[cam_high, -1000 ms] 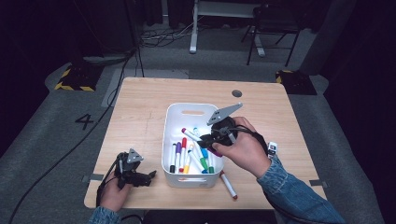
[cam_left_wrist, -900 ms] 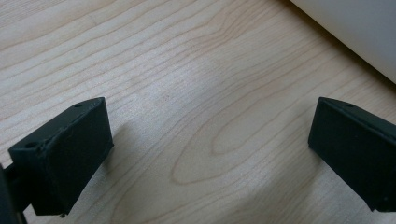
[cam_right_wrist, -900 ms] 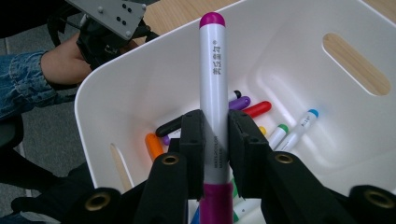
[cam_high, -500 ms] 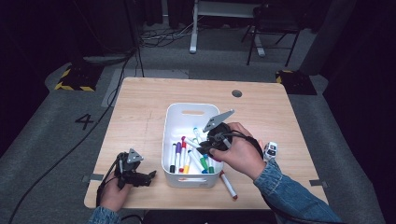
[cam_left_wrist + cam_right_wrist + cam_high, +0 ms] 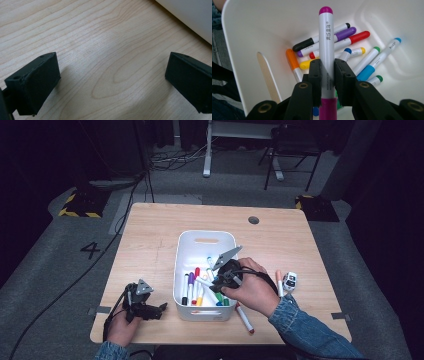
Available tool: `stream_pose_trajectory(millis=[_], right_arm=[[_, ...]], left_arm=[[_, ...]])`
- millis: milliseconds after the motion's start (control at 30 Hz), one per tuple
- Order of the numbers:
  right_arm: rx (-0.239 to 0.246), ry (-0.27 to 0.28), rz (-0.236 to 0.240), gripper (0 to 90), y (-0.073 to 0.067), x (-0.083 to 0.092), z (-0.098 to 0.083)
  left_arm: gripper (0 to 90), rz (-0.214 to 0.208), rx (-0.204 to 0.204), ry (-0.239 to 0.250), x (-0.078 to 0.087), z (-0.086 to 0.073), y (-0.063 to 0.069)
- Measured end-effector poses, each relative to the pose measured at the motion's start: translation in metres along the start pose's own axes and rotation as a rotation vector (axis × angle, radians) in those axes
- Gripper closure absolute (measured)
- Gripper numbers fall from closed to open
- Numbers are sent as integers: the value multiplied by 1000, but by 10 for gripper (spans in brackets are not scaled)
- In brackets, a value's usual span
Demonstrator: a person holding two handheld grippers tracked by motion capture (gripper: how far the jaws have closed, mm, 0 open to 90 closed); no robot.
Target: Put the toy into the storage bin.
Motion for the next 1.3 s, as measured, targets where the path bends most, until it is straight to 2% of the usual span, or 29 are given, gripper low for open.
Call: stream_pose_trajectory(millis=[200,467,500,600,667,700,767,967,1300], right_arm=[[28,-59,-14,769,-5,-12,-5],[40,-86,-5,765,-9,-21,-9],[39,-85,-1,737,-9,-21,-10],[25,-49,10,555,-9,-23,-7],[39,-11,0,474,-7,-21,-4],[13,-7,2,457,-9,-18,-5],[-11,20,-1,445,-7,-13,-3],[-30,73,-18,436,0,6,-3],[-84,114,-29,435,8,28,-12]], left_arm=[[0,0,0,0,0,0,0],[0,0,0,0,0,0,0],[0,1,0,0,0,0,0],[0,-1,0,0,0,0,0],[0,0,0,0,0,0,0],[0,-1,0,0,0,0,0],[0,-1,0,1,0,0,0],[0,0,0,0,0,0,0],[0,0,0,1,0,0,0]])
Point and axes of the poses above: each handheld gripper's, and its own axes: x roughly backward along the jaws, z roughly out of its top, y roughly to its right, the point moved 8 cm from there along -x, roughly forward along the jaws, and after that the axes turned 10 degrees about -x, right-handed, at the moved point
